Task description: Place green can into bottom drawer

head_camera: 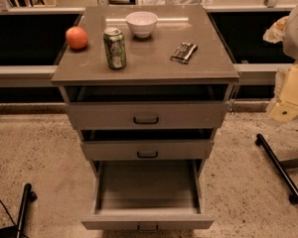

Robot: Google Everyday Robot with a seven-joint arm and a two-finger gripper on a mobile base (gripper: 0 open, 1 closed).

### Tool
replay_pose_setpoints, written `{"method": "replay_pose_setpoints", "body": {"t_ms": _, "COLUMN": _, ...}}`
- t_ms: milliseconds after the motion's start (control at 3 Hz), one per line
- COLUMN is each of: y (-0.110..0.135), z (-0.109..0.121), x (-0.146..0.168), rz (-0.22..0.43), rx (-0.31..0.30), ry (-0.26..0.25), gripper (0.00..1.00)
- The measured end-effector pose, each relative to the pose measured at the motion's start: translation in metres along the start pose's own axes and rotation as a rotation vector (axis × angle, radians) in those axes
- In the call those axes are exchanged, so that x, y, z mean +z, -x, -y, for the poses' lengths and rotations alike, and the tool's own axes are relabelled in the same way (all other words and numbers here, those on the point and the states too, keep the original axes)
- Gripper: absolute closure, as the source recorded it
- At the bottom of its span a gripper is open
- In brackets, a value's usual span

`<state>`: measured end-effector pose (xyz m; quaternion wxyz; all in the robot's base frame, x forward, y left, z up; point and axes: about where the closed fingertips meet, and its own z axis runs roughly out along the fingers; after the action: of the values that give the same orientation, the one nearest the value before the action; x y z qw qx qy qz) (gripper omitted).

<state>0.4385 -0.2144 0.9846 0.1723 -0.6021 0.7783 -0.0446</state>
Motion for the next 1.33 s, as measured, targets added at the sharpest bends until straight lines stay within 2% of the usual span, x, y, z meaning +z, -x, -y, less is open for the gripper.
{"method": "replay_pose_setpoints", "body": {"t_ms": 667, "y": 0.005, "z": 0.007, "x": 0.001, "rz": 0.009, "rx": 0.011, "ry": -0.022, "gripper": 0.00}}
{"method": "replay_pose_setpoints", "body": {"t_ms": 1000, "y": 0.050, "z": 0.046, "x": 0.020, "rz": 0.144, "rx": -0.030, "ry": -0.054, "gripper": 0.00}}
{"method": "replay_pose_setpoints", "body": {"t_ms": 1333, "y": 0.111, "z": 0.102, "x": 0.046, "rz": 0.337, "rx": -0.072, "ry": -0.108, "gripper": 0.00}}
